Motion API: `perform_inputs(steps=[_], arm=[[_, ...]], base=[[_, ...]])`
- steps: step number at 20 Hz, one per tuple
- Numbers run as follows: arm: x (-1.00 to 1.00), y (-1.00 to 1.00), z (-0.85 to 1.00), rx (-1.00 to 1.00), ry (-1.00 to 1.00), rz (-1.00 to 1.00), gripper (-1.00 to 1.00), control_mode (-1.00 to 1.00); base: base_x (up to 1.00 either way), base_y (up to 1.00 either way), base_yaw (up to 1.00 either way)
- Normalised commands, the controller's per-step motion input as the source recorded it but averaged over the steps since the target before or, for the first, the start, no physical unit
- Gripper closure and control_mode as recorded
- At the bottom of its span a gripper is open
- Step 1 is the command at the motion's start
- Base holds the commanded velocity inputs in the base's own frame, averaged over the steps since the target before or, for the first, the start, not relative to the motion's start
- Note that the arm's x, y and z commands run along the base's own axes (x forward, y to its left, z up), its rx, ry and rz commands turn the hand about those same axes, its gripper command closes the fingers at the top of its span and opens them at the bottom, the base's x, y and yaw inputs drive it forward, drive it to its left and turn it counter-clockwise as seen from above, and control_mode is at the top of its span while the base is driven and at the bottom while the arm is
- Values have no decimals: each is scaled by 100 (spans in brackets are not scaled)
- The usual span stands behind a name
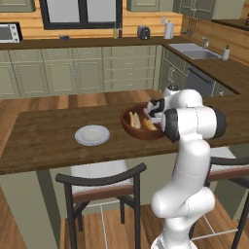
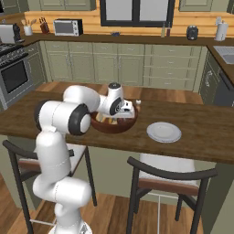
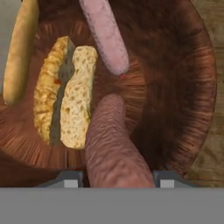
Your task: Place one bun and one sausage from the bowl on each plate.
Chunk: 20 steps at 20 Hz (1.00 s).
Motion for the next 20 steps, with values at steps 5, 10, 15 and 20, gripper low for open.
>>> perform_inputs(steps=[5,10,15,20], arm=[[-36,-13,62,1,-8,-4,100,-100],[-25,-34,59,5,-2,-17,100,-100],[-31,-90,39,4,0,-12,100,-100],[1,-92,1,0,1,0,100,-100]], base=[[0,0,0],[0,0,0],[0,0,0],[0,0,0]])
